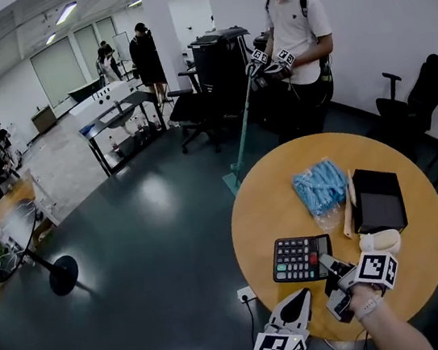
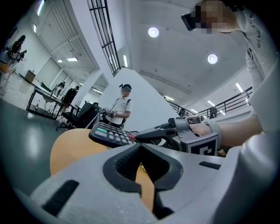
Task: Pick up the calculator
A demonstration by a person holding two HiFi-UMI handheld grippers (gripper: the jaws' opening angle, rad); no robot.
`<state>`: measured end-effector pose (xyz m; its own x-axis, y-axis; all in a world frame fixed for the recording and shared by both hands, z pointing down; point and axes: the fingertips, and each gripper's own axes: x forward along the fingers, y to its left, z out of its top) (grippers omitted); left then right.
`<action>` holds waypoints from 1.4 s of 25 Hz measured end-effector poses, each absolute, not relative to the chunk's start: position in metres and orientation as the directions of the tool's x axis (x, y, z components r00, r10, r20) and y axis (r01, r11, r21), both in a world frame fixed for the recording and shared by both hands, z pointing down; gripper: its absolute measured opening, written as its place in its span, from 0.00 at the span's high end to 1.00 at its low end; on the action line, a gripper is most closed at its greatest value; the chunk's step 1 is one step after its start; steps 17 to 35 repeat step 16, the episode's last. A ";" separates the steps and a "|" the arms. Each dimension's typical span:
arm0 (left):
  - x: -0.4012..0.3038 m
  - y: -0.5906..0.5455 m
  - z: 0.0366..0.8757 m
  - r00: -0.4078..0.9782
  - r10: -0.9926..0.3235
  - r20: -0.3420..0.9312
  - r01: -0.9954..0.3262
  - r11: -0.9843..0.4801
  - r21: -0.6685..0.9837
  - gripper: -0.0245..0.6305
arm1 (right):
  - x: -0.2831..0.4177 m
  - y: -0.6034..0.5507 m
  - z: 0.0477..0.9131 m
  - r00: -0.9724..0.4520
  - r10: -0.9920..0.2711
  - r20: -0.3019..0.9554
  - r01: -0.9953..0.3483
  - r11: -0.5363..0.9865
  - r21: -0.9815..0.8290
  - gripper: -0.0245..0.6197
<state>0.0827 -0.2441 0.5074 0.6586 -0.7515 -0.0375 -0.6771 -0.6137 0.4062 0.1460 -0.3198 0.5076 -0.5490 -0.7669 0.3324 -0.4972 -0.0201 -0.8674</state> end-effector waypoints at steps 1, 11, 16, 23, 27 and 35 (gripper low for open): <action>0.083 -0.243 0.507 0.659 -0.751 -0.038 -0.676 -0.614 0.407 0.95 | 0.147 -0.318 0.506 -0.551 -0.767 0.330 -0.495 -0.017 -0.868 0.88; 0.084 -0.237 0.490 0.681 -0.731 -0.050 -0.665 -0.646 0.375 0.95 | 0.148 -0.305 0.491 -0.540 -0.785 0.306 -0.445 -0.042 -0.895 0.88; 0.087 -0.233 0.466 0.675 -0.732 -0.089 -0.677 -0.663 0.321 0.95 | 0.149 -0.296 0.475 -0.540 -0.796 0.274 -0.411 -0.034 -0.911 0.88; 0.087 -0.233 0.466 0.675 -0.732 -0.089 -0.677 -0.663 0.321 0.95 | 0.149 -0.296 0.475 -0.540 -0.796 0.274 -0.411 -0.034 -0.911 0.88; 0.087 -0.233 0.466 0.675 -0.732 -0.089 -0.677 -0.663 0.321 0.95 | 0.149 -0.296 0.475 -0.540 -0.796 0.274 -0.411 -0.034 -0.911 0.88; 0.087 -0.233 0.466 0.675 -0.732 -0.089 -0.677 -0.663 0.321 0.95 | 0.149 -0.296 0.475 -0.540 -0.796 0.274 -0.411 -0.034 -0.911 0.88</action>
